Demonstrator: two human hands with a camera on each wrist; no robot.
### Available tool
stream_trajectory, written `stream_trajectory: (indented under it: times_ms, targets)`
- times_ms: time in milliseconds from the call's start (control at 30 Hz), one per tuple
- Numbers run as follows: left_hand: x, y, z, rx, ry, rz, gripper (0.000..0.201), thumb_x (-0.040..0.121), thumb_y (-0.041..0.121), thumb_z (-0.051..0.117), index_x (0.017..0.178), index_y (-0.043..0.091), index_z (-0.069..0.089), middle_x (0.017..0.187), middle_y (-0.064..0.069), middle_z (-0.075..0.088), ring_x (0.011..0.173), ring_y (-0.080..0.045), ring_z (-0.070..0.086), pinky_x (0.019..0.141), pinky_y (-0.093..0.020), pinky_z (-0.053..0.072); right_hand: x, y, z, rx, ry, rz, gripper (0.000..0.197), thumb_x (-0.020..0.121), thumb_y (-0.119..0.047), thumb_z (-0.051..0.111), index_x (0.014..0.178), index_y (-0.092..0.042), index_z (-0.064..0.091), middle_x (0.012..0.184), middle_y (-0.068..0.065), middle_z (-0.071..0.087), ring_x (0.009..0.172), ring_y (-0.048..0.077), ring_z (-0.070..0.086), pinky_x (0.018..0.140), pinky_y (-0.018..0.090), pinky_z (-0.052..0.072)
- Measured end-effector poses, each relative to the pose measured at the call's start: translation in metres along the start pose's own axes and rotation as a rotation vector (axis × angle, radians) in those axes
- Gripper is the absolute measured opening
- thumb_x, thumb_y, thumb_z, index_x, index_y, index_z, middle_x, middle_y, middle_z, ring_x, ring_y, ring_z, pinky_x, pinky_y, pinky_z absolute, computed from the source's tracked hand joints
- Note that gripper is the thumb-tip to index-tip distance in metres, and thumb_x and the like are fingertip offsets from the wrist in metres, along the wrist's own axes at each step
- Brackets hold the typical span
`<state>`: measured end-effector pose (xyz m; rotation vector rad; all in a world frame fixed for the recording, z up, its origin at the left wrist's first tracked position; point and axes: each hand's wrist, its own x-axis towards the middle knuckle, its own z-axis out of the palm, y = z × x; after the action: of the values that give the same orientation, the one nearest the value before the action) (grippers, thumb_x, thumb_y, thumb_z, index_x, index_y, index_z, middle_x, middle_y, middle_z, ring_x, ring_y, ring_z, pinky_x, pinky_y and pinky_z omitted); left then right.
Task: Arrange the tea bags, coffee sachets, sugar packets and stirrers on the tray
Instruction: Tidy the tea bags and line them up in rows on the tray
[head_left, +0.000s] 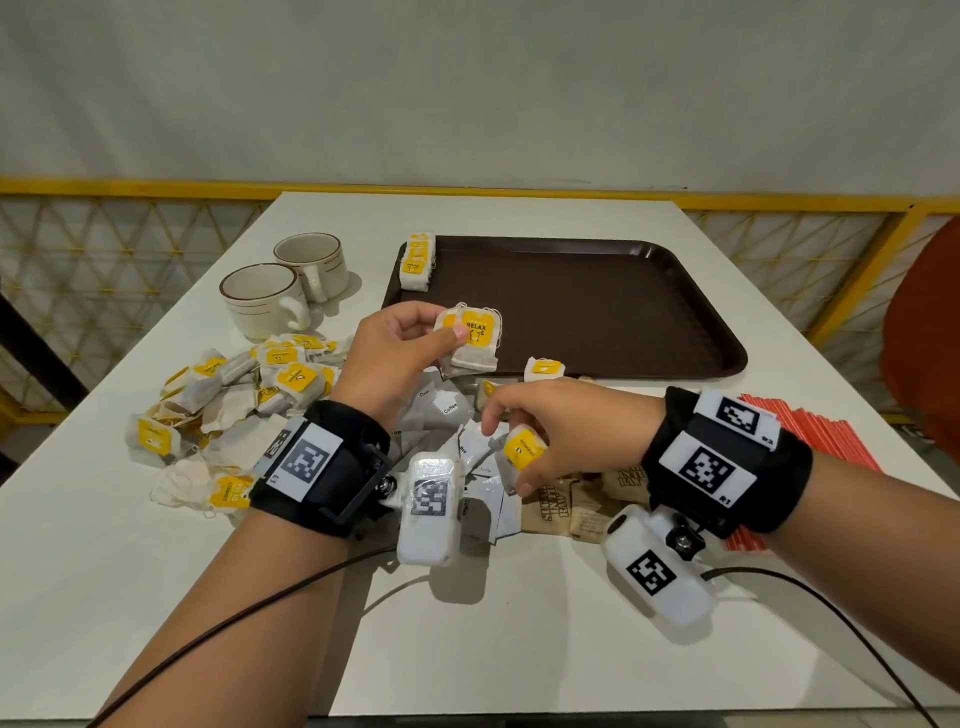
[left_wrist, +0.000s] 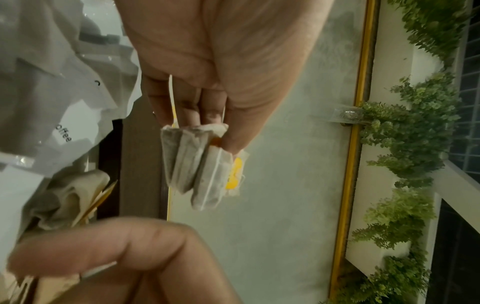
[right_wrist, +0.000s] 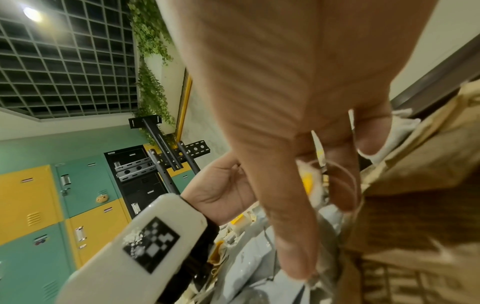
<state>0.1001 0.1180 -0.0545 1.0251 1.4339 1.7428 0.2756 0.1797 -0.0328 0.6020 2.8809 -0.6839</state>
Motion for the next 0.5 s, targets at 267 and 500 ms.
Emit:
stream_trajectory:
  times_ms: [267,500]
  targets:
    - [-0.001,0.0,-0.001,-0.004,-0.03,0.02,0.01,0.079,0.003,0.071,0.087,0.009,0.068,0.075,-0.001,0.071,0.063,-0.012,0.059,0.06,-0.017,0.051,-0.006,-0.003,-0.027,0.416,0.148,-0.139,0.017,0.081,-0.008,0.073,0.096,-0.014,0.066,0.085,0.001,0.067,0.074,0.006,0.06,0.075,0.025,0.052]
    - [-0.002,-0.001,0.002,0.036,-0.095,0.02,0.016,0.077,0.0,0.07,0.083,0.015,0.069,0.076,-0.001,0.072,0.072,-0.014,0.065,0.071,-0.03,0.055,0.0,-0.002,-0.042,0.802,0.403,-0.125,0.019,0.079,0.002,0.07,0.094,-0.009,0.065,0.084,0.007,0.066,0.072,0.011,0.064,0.063,0.022,0.055]
